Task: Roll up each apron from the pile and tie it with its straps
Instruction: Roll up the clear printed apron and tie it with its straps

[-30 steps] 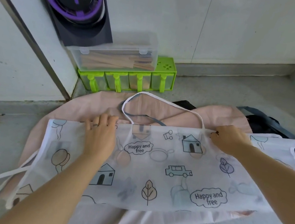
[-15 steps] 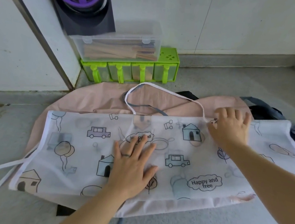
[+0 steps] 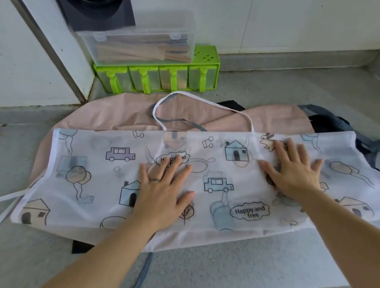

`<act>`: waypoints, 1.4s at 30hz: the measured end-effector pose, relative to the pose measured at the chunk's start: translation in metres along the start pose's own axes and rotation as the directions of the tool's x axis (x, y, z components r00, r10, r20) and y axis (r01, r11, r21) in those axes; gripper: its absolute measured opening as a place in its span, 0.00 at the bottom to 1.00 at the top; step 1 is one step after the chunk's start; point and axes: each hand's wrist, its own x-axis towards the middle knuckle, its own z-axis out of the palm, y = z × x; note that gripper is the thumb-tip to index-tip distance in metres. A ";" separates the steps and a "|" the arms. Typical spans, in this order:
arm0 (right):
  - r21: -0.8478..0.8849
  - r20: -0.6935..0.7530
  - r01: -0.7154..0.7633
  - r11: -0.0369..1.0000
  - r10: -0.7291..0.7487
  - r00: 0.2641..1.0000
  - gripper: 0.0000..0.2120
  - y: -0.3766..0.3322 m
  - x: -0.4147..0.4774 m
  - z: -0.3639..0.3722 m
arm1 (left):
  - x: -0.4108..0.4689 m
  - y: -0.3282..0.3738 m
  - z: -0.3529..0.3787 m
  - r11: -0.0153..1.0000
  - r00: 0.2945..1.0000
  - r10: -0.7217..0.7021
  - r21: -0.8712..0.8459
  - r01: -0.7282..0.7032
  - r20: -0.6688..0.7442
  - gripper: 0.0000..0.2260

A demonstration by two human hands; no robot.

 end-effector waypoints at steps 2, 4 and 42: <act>0.053 -0.027 0.070 0.996 -0.069 0.997 0.41 -0.014 -0.018 -0.003 | -0.001 -0.001 0.001 1.000 1.000 -0.013 -0.009 0.014 0.011 0.32; 0.053 -0.080 0.242 0.969 -0.237 0.968 0.41 -0.038 -0.050 0.001 | 0.000 0.003 -0.003 0.999 0.999 -0.034 -0.033 0.035 0.027 0.33; 0.049 -0.050 0.487 0.872 -0.485 0.873 0.36 -0.147 -0.125 0.037 | -0.129 -0.058 -0.033 0.459 0.326 -0.871 -0.847 0.269 -0.368 0.18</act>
